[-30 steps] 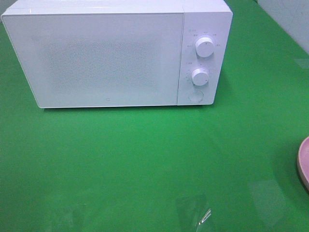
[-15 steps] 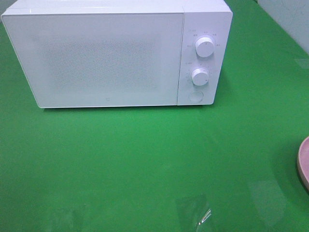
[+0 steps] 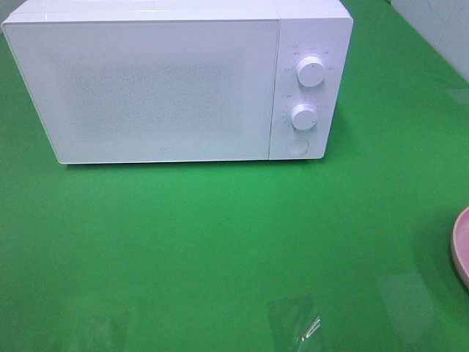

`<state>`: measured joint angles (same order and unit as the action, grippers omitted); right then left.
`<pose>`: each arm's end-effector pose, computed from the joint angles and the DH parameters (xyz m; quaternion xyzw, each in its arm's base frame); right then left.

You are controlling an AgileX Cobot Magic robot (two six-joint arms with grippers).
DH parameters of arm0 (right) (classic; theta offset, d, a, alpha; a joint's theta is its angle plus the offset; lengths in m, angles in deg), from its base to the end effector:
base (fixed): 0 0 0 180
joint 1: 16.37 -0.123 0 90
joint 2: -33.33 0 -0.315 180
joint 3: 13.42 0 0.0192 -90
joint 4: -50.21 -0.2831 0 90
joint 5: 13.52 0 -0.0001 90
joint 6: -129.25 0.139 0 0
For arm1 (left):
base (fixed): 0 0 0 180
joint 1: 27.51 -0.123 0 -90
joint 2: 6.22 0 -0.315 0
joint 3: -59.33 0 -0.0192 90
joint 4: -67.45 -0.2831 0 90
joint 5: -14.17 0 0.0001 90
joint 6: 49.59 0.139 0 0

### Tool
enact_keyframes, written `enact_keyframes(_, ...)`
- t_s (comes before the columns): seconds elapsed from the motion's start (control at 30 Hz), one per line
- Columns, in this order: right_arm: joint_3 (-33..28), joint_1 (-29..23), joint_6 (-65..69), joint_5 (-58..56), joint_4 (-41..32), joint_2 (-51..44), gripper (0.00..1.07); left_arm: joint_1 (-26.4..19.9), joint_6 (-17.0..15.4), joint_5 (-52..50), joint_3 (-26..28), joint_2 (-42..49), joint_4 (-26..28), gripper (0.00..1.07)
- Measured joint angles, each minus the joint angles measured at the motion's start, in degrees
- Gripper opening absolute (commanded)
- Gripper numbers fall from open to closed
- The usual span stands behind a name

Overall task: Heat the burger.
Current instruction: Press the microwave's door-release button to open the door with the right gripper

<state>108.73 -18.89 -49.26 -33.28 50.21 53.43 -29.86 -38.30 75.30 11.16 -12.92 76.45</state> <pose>0.1147 0.0050 0.2904 -0.0068 0.7530 0.0230 0.6576 0.0324 -0.0177 0.2786 0.0702 0.8425 -0.0151 0.5339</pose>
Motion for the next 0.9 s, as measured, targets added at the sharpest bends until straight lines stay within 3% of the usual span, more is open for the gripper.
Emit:
enact_keyframes(0.53,-4.24,0.00,0.00,22.17,0.00,11.80,0.76,0.00,0.00,0.00,0.00,0.00,0.00,0.98)
enact_keyframes(0.9,-4.24,0.00,0.06,36.96,-0.34,26.30,0.76,0.00,0.00,0.00,0.00,0.00,0.00,0.98)
